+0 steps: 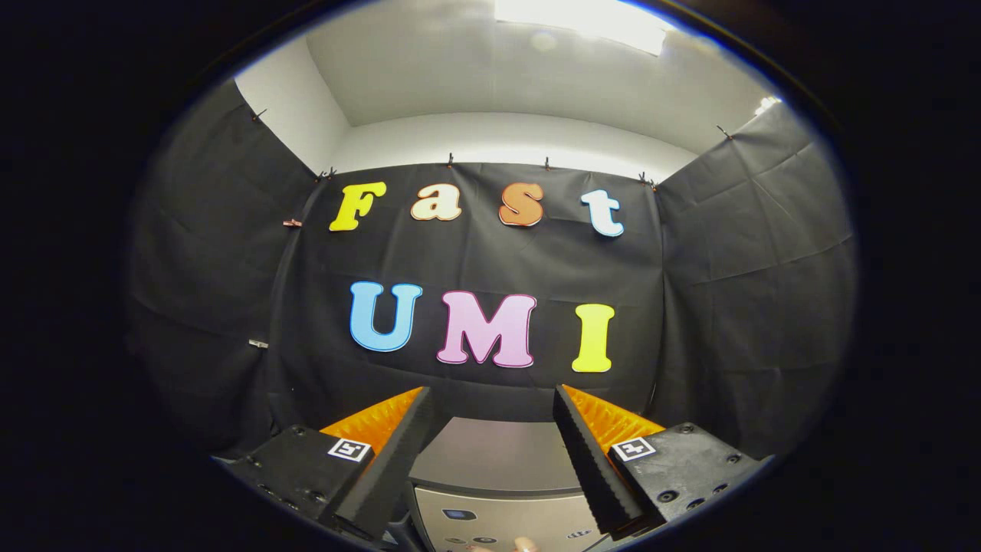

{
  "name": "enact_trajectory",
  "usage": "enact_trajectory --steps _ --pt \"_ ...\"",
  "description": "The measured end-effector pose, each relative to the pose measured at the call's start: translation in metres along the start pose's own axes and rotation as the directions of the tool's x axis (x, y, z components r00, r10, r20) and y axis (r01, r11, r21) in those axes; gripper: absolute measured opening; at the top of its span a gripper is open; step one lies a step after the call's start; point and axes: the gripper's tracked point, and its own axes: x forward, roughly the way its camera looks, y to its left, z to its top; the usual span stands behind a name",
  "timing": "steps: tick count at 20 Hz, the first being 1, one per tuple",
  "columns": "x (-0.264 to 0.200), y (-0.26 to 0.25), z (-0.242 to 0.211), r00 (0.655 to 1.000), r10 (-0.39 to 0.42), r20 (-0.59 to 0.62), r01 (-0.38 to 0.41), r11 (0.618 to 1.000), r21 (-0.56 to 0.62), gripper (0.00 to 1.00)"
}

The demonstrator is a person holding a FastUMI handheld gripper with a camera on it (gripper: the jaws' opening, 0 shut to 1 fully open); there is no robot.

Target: Put the clothes into the washing machine and then close the washing machine lid.

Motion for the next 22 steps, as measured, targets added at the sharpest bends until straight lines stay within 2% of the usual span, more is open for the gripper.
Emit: enact_trajectory --steps 22 --pt "0.0019 -0.0044 0.0009 1.000 -0.004 -0.006 0.004 1.000 -0.010 0.98"
